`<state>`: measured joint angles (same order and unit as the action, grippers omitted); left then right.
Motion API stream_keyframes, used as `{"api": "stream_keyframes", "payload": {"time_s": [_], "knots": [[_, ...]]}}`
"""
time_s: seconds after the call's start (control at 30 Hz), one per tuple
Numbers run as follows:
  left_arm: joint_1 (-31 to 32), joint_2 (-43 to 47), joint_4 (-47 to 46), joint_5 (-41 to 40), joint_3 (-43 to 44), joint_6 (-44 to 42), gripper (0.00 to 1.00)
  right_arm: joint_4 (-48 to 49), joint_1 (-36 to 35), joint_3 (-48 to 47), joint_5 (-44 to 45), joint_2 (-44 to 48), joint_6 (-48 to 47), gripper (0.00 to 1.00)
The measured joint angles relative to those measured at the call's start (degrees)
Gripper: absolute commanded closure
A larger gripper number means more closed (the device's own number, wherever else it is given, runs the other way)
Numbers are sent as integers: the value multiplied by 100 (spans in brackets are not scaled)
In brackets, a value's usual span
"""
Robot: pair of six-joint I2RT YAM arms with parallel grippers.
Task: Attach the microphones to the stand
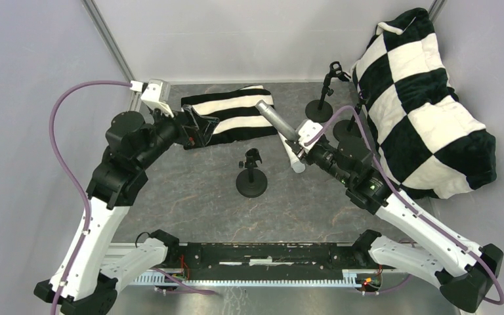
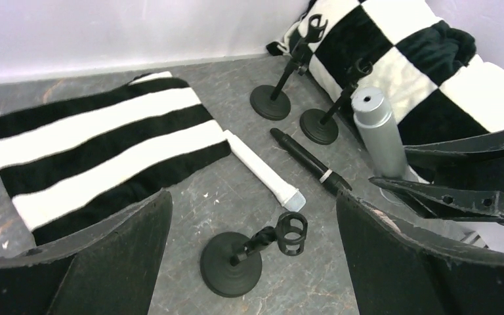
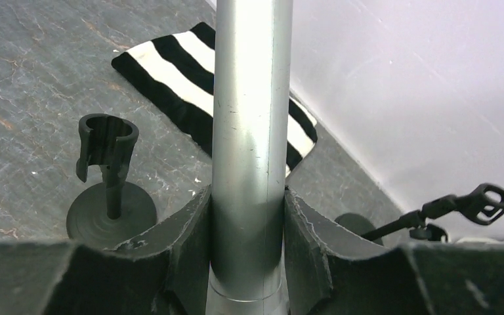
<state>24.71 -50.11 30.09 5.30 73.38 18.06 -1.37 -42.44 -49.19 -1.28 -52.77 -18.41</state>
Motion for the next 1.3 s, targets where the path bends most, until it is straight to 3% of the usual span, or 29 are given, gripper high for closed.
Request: {"api": "stream_keyframes", "payload": {"time_s": [0.13, 0.33, 0.83, 1.3], "knots": [[0, -234, 116, 376, 411, -129, 0, 280, 0, 122, -245, 44, -459, 99], [0, -595, 267, 918, 984, -262, 5, 933, -37, 634, -625, 144, -1853, 100], [92, -1609, 1045, 2074, 1504, -1062, 10, 879, -968, 101, -769, -570, -5685, 100], [699, -1784, 1543, 2170, 1506, -1486, 17, 605, -1198, -673, -776, -1108, -7261, 100]]}}
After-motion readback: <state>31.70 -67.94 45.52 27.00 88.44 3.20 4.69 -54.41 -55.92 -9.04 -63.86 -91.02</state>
